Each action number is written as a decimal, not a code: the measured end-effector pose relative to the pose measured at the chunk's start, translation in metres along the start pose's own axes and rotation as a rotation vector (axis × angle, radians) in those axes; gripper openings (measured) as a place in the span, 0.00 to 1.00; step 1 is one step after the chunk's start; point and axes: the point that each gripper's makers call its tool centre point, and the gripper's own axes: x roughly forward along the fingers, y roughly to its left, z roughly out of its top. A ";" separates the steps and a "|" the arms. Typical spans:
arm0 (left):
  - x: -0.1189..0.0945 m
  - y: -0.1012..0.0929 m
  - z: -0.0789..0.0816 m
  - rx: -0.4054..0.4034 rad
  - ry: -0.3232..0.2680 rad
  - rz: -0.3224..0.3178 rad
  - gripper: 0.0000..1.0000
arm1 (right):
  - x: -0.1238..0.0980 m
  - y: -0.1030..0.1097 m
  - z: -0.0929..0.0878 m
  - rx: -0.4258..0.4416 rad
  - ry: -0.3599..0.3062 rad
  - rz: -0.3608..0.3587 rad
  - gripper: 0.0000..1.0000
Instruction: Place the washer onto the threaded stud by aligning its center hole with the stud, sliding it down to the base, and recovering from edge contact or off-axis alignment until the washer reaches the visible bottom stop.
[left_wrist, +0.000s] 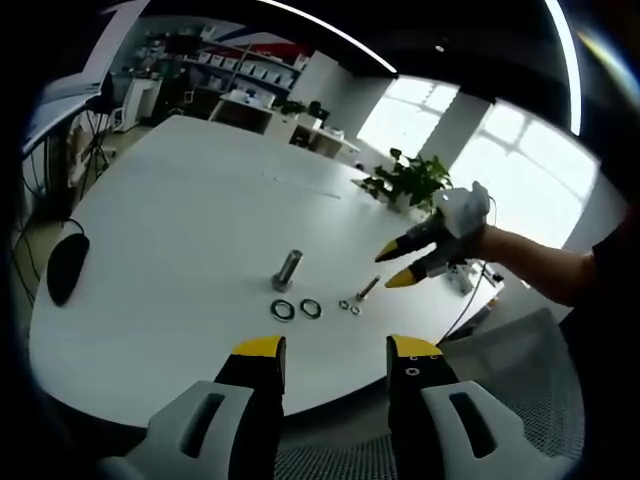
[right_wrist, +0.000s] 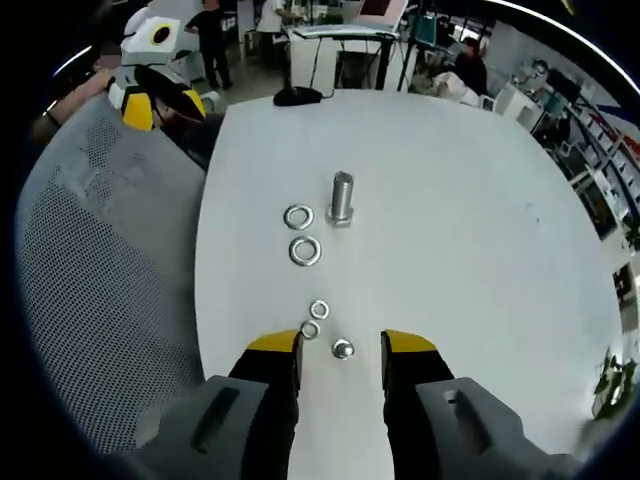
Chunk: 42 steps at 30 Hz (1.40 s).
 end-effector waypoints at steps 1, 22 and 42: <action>0.000 0.000 0.000 0.000 0.000 0.000 0.39 | -0.003 0.000 0.001 0.009 -0.011 -0.005 0.33; -0.001 -0.001 0.002 0.000 -0.013 -0.004 0.39 | -0.045 0.014 0.012 0.251 -0.273 -0.077 0.33; 0.000 -0.001 0.002 0.003 -0.012 -0.007 0.39 | -0.051 0.016 0.029 0.229 -0.369 -0.090 0.33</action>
